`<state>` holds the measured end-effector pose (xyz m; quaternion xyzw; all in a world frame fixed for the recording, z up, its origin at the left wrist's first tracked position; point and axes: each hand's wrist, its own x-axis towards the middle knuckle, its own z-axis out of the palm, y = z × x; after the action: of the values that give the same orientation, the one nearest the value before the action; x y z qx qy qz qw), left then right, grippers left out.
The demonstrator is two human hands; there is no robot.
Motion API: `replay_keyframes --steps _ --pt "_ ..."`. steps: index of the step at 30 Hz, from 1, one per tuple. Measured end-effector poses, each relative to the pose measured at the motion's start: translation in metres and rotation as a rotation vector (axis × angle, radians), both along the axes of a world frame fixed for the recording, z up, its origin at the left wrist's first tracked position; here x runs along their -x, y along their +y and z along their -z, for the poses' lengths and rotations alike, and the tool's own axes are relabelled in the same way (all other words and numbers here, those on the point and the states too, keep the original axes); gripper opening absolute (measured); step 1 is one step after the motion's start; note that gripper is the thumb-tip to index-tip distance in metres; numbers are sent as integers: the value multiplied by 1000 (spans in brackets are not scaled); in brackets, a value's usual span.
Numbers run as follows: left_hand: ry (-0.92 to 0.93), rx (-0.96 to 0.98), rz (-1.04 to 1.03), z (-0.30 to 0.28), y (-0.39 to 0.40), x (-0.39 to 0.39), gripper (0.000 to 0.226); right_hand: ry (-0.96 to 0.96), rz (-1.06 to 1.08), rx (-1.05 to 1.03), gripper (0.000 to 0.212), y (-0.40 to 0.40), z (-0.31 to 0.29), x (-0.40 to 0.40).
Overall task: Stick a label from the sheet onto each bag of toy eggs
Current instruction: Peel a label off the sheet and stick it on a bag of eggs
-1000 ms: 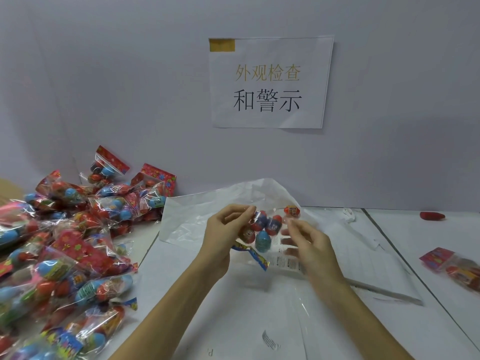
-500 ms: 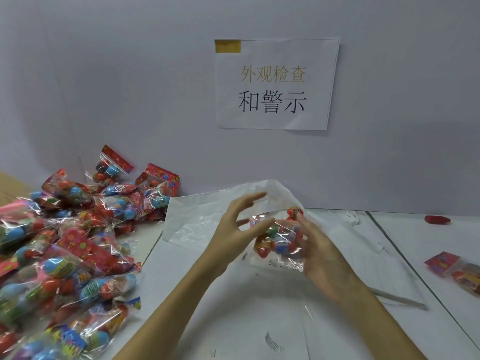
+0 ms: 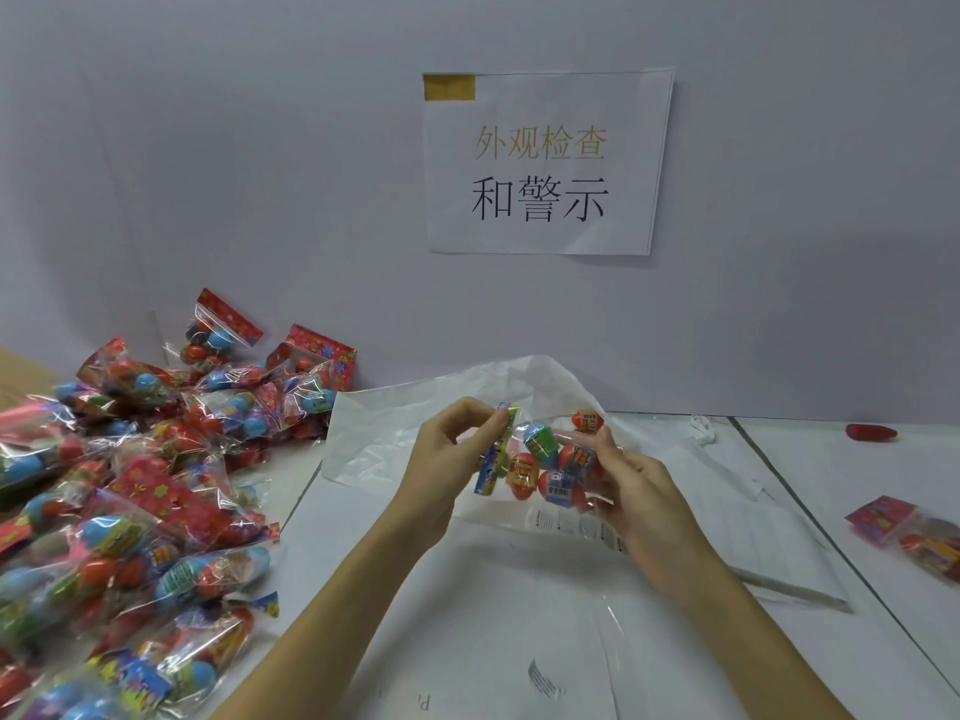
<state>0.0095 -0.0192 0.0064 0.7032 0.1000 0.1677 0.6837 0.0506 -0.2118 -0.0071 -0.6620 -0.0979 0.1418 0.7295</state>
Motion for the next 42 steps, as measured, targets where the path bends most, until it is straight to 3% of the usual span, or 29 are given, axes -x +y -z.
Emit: replay_keyframes --steps 3,6,8,12,15,17,20,24,27,29,32,42 --pt "-37 14 -46 0 0 0 24 -192 32 164 47 -1 2 4" --pt "-80 -267 -228 9 5 -3 20 -457 137 379 47 -4 8 4" --pt "-95 -378 -258 12 7 -3 21 -524 137 424 47 -5 11 4" --pt "-32 -107 -82 8 1 0 35 -641 138 463 56 -6 10 5" --pt "125 169 72 2 0 2 61 -710 18 409 45 -6 11 6" --pt "129 354 193 1 0 4 61 -786 -65 403 40 -4 14 5" --pt "72 347 110 3 -1 6 40 -695 -162 300 45 1 16 8" --pt "21 379 120 5 1 3 69 -312 -32 -6 69 9 8 11" --pt "43 330 182 2 -2 2 72 -88 17 -144 52 8 4 7" --pt "40 271 230 3 -7 3 56 -37 37 -147 40 7 5 6" --pt "5 339 222 4 -9 4 34 -12 66 -149 26 5 5 6" --pt "-43 372 58 4 -7 5 26 30 -40 -160 33 5 3 5"
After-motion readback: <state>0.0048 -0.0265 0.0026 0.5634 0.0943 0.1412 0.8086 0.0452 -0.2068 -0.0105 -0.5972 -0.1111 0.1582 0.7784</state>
